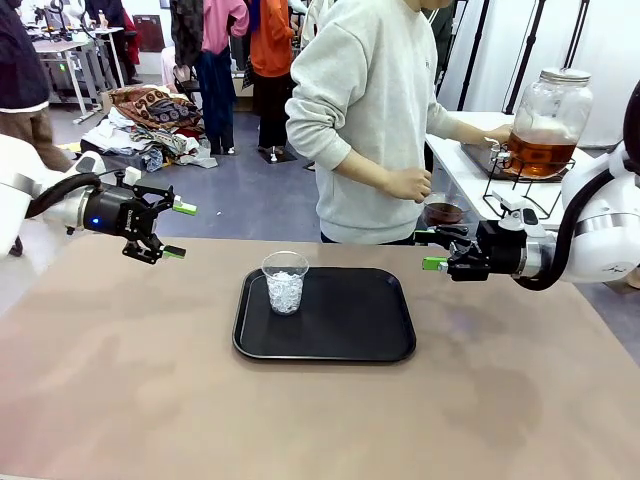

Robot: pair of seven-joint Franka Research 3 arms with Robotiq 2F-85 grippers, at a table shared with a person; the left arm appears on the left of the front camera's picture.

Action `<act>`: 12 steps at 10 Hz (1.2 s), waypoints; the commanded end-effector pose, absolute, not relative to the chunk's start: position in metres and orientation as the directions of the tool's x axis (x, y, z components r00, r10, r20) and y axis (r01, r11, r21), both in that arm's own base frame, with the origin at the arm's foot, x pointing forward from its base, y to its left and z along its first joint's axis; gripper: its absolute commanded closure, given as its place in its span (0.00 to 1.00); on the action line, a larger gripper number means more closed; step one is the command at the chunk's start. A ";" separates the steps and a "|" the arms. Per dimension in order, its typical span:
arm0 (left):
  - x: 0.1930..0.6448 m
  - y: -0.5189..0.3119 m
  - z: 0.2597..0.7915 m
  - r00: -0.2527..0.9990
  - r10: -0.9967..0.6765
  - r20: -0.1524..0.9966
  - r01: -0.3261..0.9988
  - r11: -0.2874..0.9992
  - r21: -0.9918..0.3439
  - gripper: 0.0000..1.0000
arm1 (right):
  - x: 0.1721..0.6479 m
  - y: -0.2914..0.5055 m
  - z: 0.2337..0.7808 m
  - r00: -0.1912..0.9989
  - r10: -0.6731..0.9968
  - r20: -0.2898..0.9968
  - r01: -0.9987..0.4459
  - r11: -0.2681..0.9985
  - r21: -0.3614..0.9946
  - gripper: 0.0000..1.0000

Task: Pour the drink into the iced cup.
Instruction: Pick up the iced cup indicated by the human and present it to them.

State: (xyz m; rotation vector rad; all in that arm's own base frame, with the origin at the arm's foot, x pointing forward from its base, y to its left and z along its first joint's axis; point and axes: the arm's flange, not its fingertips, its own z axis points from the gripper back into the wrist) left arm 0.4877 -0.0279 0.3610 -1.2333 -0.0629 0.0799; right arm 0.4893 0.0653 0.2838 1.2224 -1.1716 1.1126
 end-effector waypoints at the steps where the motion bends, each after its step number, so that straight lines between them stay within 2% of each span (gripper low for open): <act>1: 0.487 -0.028 0.362 0.996 0.093 -0.011 -0.042 0.336 -0.941 0.00 | 0.491 0.065 0.285 0.080 -0.008 0.997 -0.996 0.044 0.080 0.00; 12: 0.487 -0.028 0.362 0.996 0.093 -0.011 -0.042 0.336 -0.941 0.00 | 0.491 0.065 0.285 0.080 -0.008 0.997 -0.996 0.044 0.080 0.00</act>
